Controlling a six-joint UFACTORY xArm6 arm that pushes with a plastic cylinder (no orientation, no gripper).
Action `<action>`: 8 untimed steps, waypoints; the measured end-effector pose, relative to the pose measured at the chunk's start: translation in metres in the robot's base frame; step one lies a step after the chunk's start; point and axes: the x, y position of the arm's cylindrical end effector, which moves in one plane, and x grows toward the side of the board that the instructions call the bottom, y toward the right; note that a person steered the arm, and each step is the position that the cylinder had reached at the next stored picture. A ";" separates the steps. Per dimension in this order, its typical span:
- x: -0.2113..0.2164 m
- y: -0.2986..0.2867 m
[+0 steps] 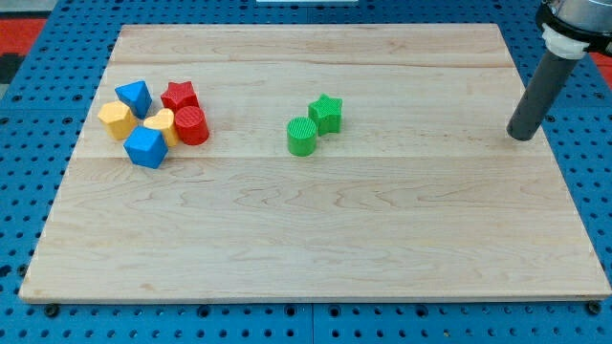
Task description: Make a group of the red and yellow blocks separately
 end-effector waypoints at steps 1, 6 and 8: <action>0.000 0.000; 0.049 -0.319; -0.016 -0.401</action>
